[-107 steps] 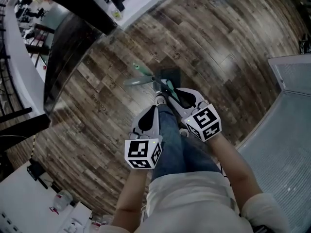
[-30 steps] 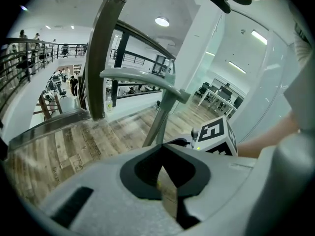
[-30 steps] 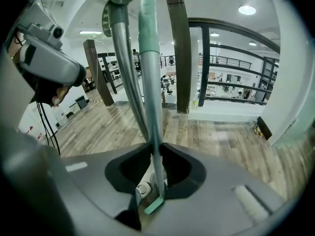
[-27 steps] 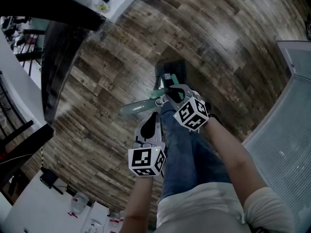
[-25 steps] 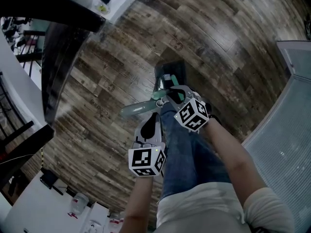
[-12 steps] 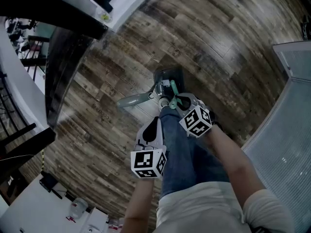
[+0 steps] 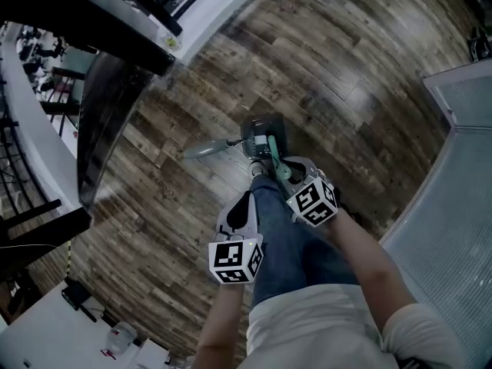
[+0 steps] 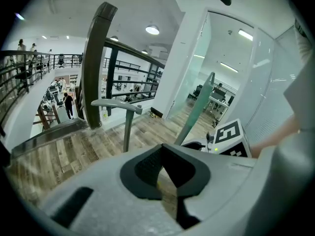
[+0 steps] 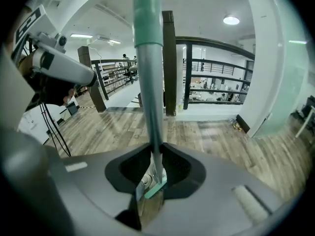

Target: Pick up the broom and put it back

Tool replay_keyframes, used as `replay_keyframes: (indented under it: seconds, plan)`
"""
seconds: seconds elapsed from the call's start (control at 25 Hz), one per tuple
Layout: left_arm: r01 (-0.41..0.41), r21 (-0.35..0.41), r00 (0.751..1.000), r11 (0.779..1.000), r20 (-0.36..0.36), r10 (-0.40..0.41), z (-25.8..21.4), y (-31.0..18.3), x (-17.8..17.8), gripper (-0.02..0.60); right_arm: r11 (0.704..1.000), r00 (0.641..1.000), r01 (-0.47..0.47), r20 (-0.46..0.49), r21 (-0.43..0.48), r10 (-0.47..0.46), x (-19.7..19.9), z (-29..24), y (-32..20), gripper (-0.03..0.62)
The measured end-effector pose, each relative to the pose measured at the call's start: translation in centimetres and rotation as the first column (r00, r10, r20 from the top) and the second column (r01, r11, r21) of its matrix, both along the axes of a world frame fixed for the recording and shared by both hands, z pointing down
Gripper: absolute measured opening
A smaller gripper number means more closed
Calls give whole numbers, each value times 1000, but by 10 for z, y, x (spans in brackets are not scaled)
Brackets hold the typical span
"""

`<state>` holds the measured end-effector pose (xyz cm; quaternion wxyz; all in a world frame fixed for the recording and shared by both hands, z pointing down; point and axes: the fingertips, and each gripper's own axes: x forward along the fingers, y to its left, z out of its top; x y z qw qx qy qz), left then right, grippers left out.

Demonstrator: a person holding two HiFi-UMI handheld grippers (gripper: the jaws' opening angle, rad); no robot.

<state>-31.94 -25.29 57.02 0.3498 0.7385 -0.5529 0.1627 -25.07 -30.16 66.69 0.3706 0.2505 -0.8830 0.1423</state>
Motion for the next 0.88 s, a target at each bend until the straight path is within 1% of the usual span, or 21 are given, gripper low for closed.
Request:
replay_keyframes:
  seconds: [0.36,0.68,0.88]
  plan:
    - [-2,59,1000,998,7,2,-43,32,22,8,995,997,-50,69,91,44,22,-76,23,81]
    - [-12,115,1000,993,14,11,-84,52,41,8,986,989,-77,133,148,57,41,-137,45,81]
    - [-13,144,1000,989,16,11,-104,66,53,8,982,984,-99,164,160,73,53,-168,66,81]
